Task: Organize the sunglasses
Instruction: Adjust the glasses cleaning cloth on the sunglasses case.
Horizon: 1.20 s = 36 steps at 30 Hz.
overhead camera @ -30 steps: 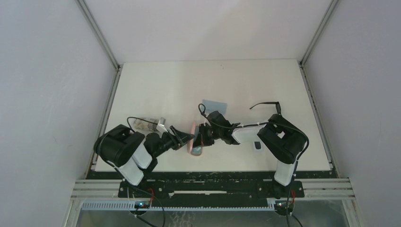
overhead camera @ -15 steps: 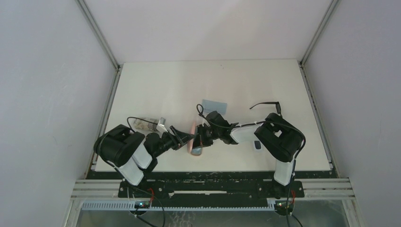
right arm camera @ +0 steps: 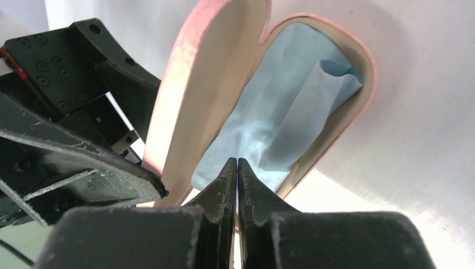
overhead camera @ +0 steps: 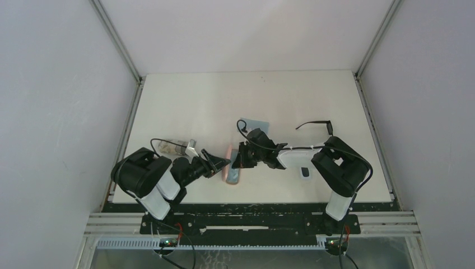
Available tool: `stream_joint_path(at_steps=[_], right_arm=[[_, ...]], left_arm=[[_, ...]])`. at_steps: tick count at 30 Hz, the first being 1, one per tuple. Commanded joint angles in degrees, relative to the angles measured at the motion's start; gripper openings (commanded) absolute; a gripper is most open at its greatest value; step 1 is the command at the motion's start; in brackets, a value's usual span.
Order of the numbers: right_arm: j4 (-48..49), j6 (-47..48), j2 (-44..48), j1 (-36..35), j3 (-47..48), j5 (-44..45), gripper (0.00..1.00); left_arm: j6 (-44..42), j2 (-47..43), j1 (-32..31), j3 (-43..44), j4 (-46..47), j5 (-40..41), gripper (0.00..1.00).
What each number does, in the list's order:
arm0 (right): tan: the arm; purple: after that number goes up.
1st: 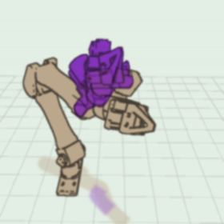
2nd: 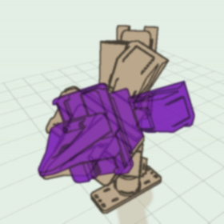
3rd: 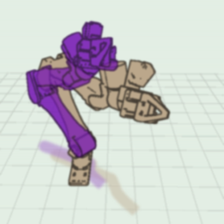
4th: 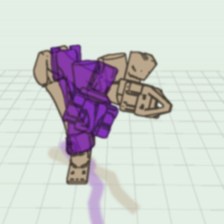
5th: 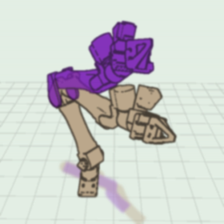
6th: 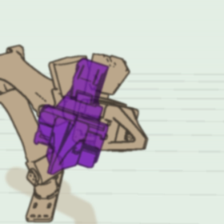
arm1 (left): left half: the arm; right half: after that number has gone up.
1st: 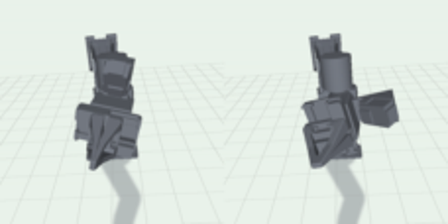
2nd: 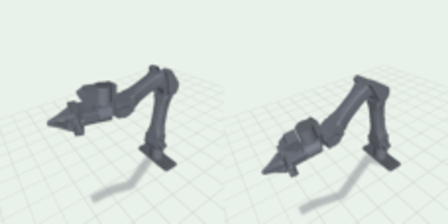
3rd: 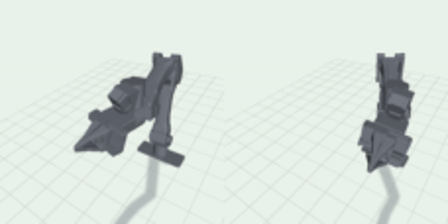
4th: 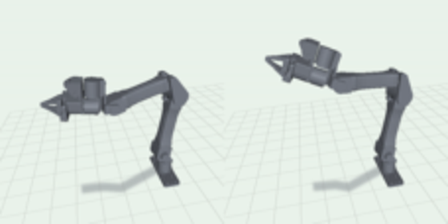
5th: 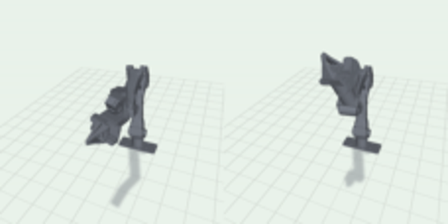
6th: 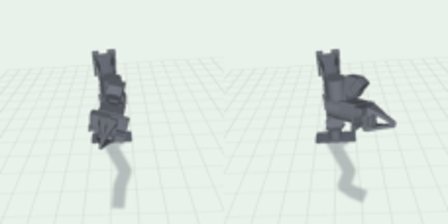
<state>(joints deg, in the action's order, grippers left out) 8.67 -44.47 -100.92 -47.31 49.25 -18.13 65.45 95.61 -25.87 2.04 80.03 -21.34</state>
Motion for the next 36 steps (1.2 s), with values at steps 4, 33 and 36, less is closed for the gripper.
stream_joint_path(at_steps=[4, 33, 36], right_arm=[[-2.30, 0.25, 1.81, 1.28, 2.96, 6.34, 0.00], [-17.93, 7.62, 1.00, -1.56, 11.24, 18.71, 0.01], [-15.62, 8.50, 3.89, -1.73, 9.96, 16.40, 0.07]], left_arm=[[0.25, 0.18, -0.15, 1.21, 3.64, -0.81, 0.17], [0.39, 0.29, -0.16, 1.47, 3.62, -0.98, 0.16], [0.42, 0.28, -0.14, 1.46, 3.68, -0.72, 0.16]])
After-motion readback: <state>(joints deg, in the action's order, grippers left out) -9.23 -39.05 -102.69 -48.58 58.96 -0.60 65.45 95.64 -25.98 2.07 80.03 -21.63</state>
